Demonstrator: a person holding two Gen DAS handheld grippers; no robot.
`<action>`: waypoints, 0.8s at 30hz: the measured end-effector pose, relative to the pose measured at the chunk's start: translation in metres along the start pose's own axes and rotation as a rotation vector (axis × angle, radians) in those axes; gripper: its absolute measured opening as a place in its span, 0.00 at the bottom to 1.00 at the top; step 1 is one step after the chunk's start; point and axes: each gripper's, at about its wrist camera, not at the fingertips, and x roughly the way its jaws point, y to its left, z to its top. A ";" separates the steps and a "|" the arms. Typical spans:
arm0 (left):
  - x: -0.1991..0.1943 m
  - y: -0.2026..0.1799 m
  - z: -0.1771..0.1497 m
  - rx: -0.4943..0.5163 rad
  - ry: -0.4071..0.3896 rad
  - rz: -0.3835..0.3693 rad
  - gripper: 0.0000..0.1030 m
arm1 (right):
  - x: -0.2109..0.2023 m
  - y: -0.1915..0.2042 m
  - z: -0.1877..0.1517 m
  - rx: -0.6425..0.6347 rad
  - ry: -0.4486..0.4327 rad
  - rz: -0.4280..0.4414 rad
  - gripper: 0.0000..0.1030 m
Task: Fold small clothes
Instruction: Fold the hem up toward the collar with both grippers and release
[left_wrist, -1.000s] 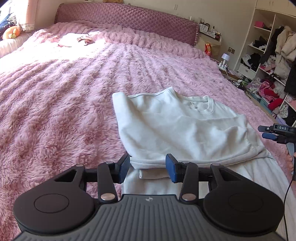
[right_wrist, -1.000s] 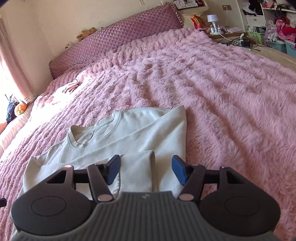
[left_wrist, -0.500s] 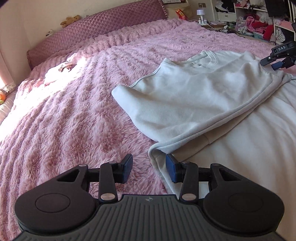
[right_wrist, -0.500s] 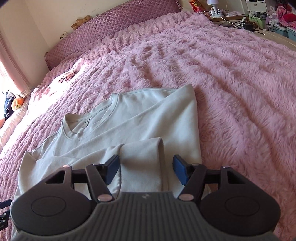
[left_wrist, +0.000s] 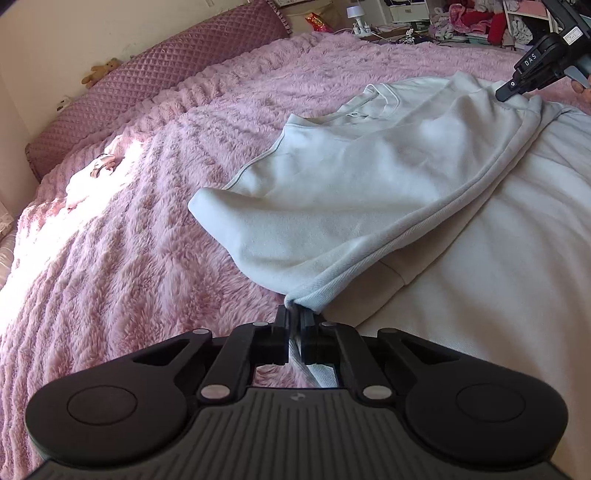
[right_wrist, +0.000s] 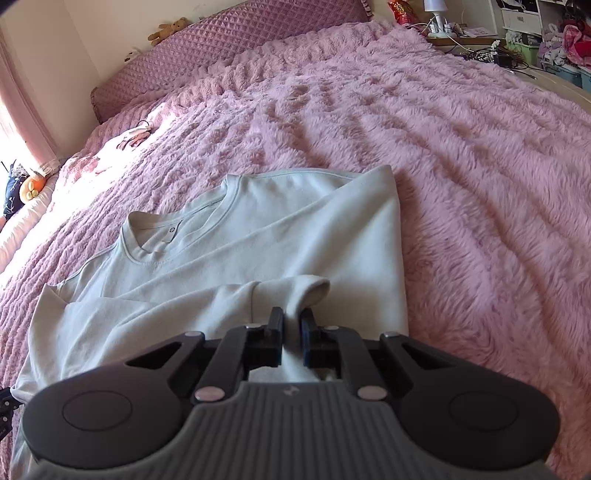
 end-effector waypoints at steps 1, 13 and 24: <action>-0.004 0.000 -0.001 -0.021 -0.019 0.026 0.04 | -0.004 0.001 0.000 0.004 -0.016 0.003 0.02; -0.008 -0.005 -0.020 -0.403 0.026 0.140 0.00 | -0.027 -0.025 -0.019 0.119 -0.091 -0.102 0.02; -0.032 -0.012 -0.017 -0.312 -0.044 0.121 0.03 | -0.056 -0.032 -0.036 0.209 -0.101 -0.003 0.42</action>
